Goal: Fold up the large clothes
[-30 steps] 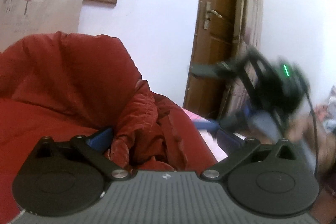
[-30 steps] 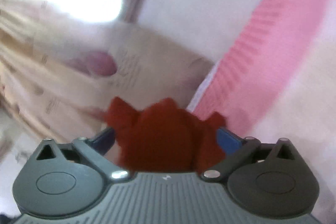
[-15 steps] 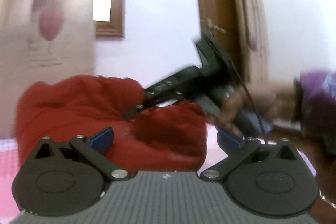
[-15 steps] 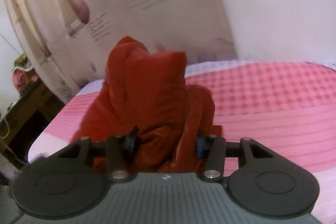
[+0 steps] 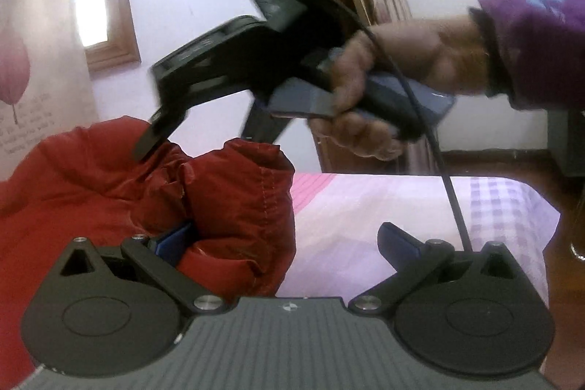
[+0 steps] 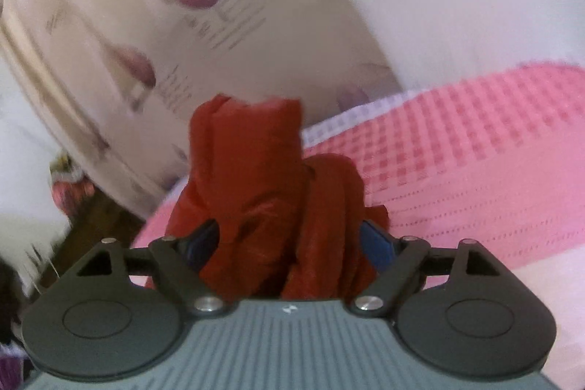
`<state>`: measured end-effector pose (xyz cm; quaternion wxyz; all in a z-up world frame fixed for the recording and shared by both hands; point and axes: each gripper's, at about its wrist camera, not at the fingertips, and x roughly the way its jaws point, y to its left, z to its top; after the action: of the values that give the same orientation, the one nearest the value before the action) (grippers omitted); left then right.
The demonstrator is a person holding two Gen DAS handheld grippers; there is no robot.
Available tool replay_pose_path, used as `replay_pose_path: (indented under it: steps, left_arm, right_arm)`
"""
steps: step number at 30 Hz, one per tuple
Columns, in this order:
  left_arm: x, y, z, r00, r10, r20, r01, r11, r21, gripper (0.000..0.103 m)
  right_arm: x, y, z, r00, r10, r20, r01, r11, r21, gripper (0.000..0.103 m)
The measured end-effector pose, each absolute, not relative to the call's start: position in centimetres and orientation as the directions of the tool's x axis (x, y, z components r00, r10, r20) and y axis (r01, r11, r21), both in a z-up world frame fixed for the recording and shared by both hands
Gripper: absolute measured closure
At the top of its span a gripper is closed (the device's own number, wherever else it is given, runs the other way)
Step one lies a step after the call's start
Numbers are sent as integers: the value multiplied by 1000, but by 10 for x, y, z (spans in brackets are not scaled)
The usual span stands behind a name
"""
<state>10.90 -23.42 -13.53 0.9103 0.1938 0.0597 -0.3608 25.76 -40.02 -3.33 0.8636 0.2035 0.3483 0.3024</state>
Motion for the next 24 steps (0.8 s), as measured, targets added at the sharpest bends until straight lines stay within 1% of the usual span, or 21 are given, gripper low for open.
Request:
replay_pose_path:
  steps: [1,2,3,4,5,6,7,8,9,11,12,14,16,17,18,19,20,21,22,23,24]
  left_arm:
    - [106,-234,-135,735,-632,-246,677,666,313,0]
    - [104,-232,-134,742,-627,-237,669,670,320,0]
    - [96,-234,-137,754,-617,-224,654,679,333,0]
    - [92,-233,-137,771,-602,-208,634,692,346,0]
    - [88,-231,-136,788,-589,-181,611,709,353,0]
    - [74,-226,-136,793,-591,-147,602,721,345,0]
    - [70,-223,-134,789,-605,-110,603,727,328,0]
    - [68,-221,-134,780,-621,-81,611,726,316,0]
    - [67,-223,-135,758,-647,-81,636,707,310,0]
    - [76,-236,-140,731,-657,-185,678,668,307,0]
    - [80,-238,-144,723,-660,-204,688,664,291,0]
    - [83,-236,-149,692,-693,-203,721,650,240,0]
    - [90,-235,-152,667,-705,-240,745,636,202,2]
    - [93,-235,-155,661,-703,-262,750,634,188,2]
    - [95,-235,-157,659,-702,-272,751,634,183,2]
    - [96,-234,-158,660,-700,-274,750,636,182,2]
    - [97,-233,-160,664,-697,-273,746,640,180,2]
    - [101,-231,-159,669,-692,-273,742,648,175,2]
    - [102,-231,-160,670,-690,-275,740,651,170,2]
    - [102,-231,-161,670,-688,-279,740,652,166,1]
    - [111,-228,-157,671,-686,-281,738,655,165,1]
  right_arm:
    - [260,-389,-30,564,658,-499,-402,747,530,19]
    - [262,-376,-28,552,657,-514,-430,752,499,22]
    - [263,-366,-28,546,658,-518,-457,753,473,32]
    - [264,-356,-28,544,663,-515,-480,749,457,56]
    - [264,-354,-30,546,684,-484,-493,729,474,60]
    - [264,-360,-35,554,718,-422,-500,692,521,65]
    - [264,-370,-46,565,749,-348,-488,643,591,66]
    - [264,-381,-61,575,764,-294,-461,599,655,67]
    - [264,-393,-84,595,762,-257,-409,562,719,67]
    - [261,-409,-125,624,755,-200,-331,488,808,66]
    - [259,-414,-138,635,754,-170,-310,449,838,66]
    - [254,-421,-152,647,747,-151,-288,424,859,64]
    - [251,-422,-147,627,760,-171,-299,438,848,59]
    - [251,-423,-139,619,756,-214,-305,482,821,52]
    - [251,-425,-127,619,741,-260,-312,536,784,49]
    - [250,-424,-110,633,706,-317,-327,616,717,46]
    - [245,-422,-87,672,643,-367,-350,713,608,44]
    - [241,-417,-69,710,590,-385,-370,777,509,44]
    - [233,-411,-46,743,555,-375,-410,820,400,44]
    - [226,-402,-25,758,551,-349,-463,831,308,44]
    - [222,-393,-12,755,565,-331,-505,825,255,44]
